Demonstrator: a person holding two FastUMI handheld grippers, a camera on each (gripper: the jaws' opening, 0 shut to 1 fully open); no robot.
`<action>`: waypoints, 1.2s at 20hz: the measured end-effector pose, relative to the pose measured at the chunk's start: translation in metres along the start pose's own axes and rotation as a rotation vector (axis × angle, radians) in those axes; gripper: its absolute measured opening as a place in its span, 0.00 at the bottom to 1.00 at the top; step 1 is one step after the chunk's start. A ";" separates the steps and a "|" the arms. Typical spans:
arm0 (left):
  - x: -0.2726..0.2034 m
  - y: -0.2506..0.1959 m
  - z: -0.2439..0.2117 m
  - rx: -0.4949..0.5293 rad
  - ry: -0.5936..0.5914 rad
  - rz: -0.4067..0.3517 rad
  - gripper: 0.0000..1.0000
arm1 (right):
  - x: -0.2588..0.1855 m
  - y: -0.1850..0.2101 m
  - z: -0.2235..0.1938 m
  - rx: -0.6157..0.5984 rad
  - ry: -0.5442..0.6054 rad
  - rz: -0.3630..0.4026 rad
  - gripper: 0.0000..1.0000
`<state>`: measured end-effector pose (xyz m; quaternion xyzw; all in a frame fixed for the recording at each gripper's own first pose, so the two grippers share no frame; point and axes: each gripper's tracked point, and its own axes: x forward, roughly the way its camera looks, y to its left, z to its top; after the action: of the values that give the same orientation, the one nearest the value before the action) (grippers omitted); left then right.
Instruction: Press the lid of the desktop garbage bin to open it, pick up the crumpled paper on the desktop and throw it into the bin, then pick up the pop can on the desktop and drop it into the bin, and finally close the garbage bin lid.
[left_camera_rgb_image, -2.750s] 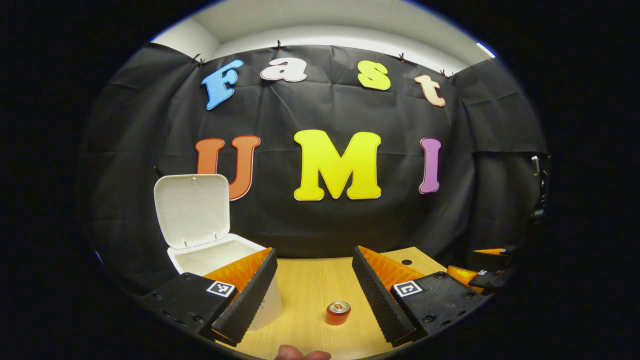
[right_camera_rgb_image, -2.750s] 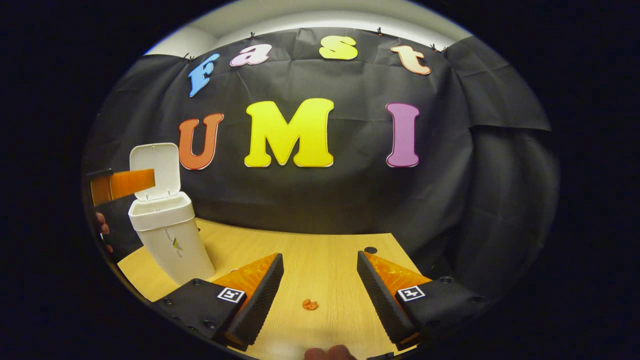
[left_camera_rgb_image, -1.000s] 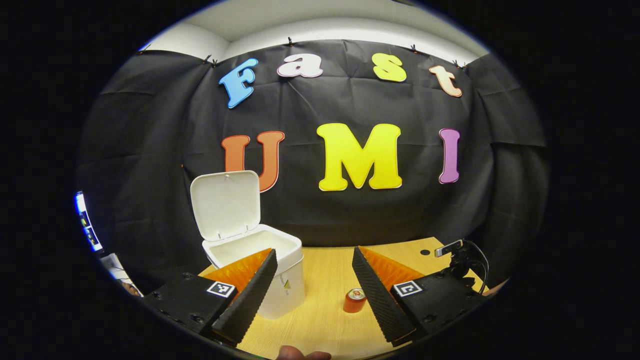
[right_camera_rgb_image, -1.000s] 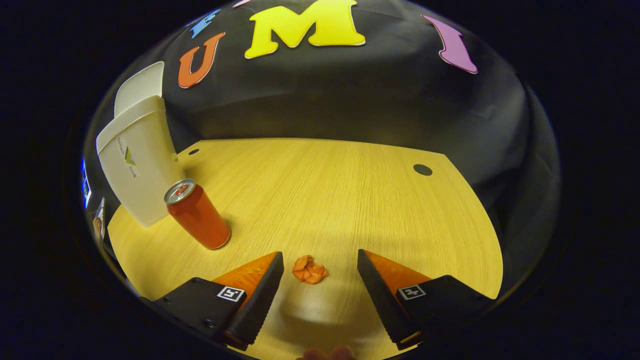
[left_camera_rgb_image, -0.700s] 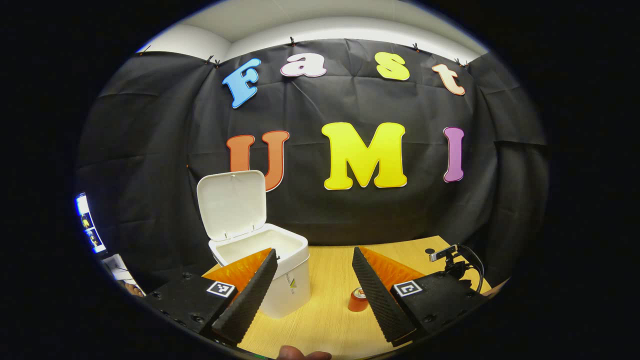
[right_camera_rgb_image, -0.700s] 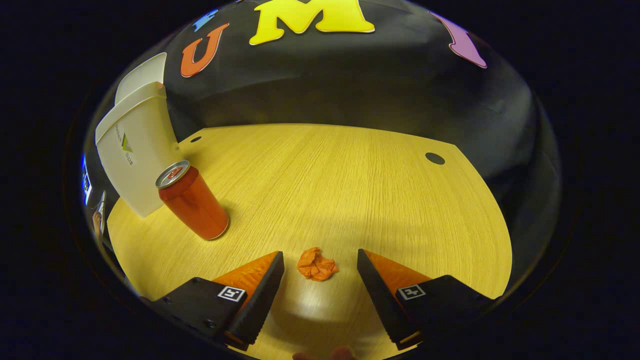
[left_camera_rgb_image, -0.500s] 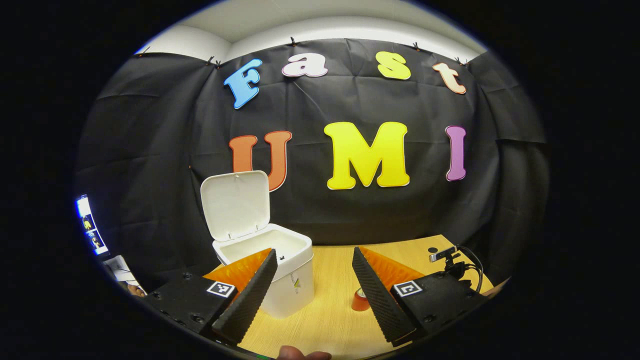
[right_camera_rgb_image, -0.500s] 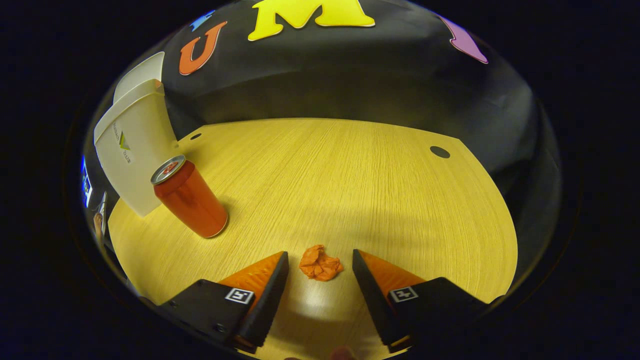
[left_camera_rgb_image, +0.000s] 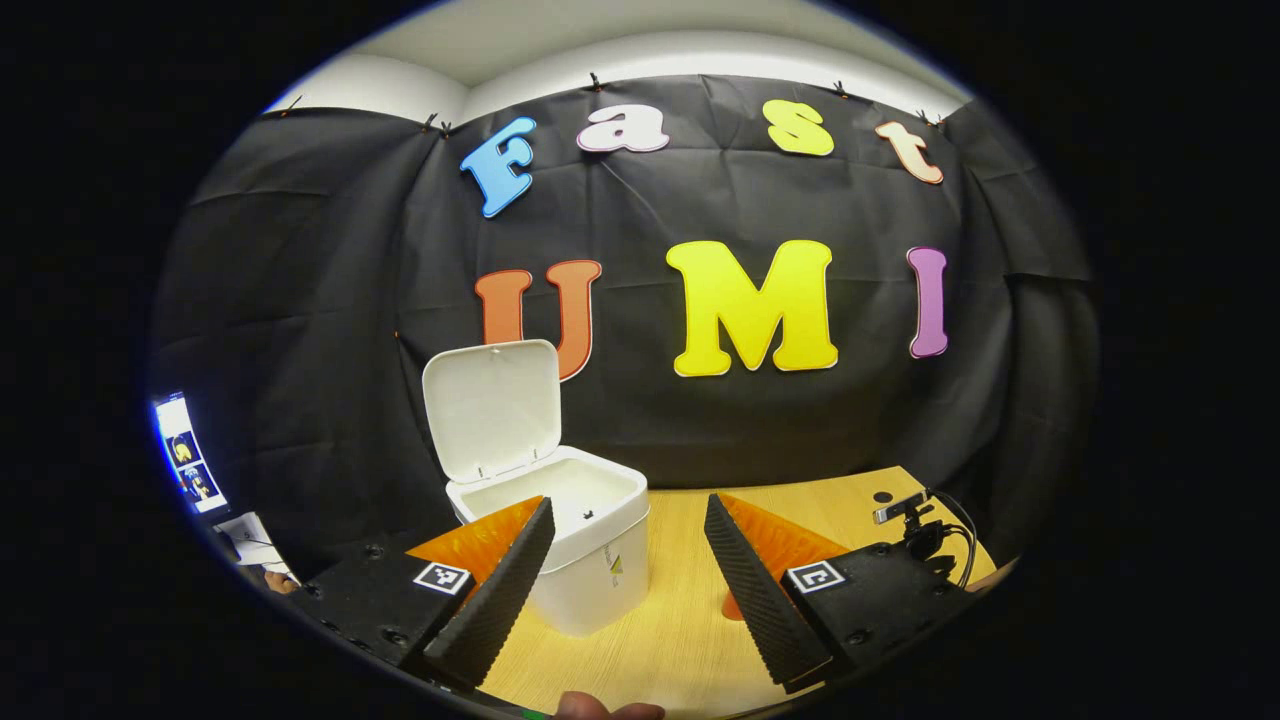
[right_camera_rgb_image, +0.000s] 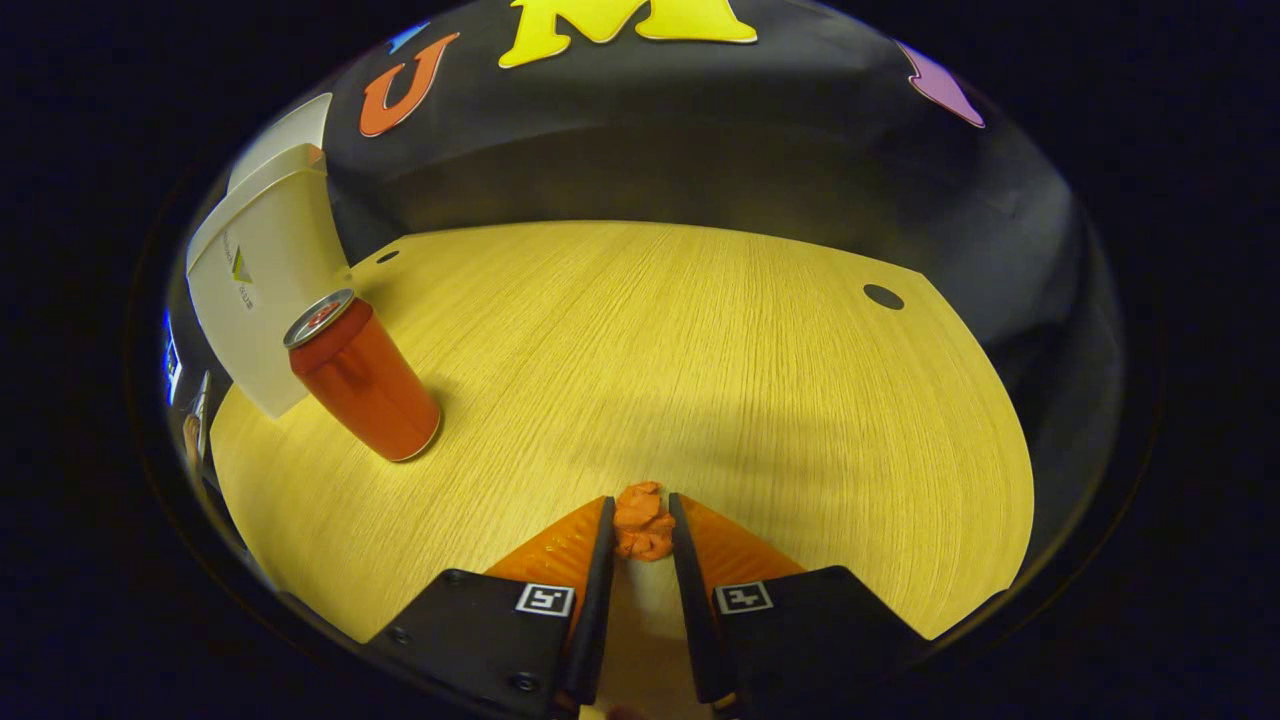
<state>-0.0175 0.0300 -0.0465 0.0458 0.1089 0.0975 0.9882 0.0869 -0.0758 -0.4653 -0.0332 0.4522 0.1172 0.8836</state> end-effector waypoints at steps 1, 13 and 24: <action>0.001 0.001 0.000 0.004 -0.003 -0.002 0.99 | 0.000 0.000 0.000 -0.002 0.003 -0.004 0.37; -0.004 0.011 0.002 -0.003 -0.025 -0.019 0.99 | -0.065 0.038 0.033 0.100 -0.011 0.087 0.06; -0.009 0.042 -0.015 -0.040 -0.028 -0.013 0.99 | -0.204 0.132 0.219 0.037 -0.340 0.278 0.06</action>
<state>-0.0370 0.0698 -0.0548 0.0265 0.0935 0.0925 0.9910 0.1141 0.0527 -0.1650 0.0661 0.2991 0.2335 0.9229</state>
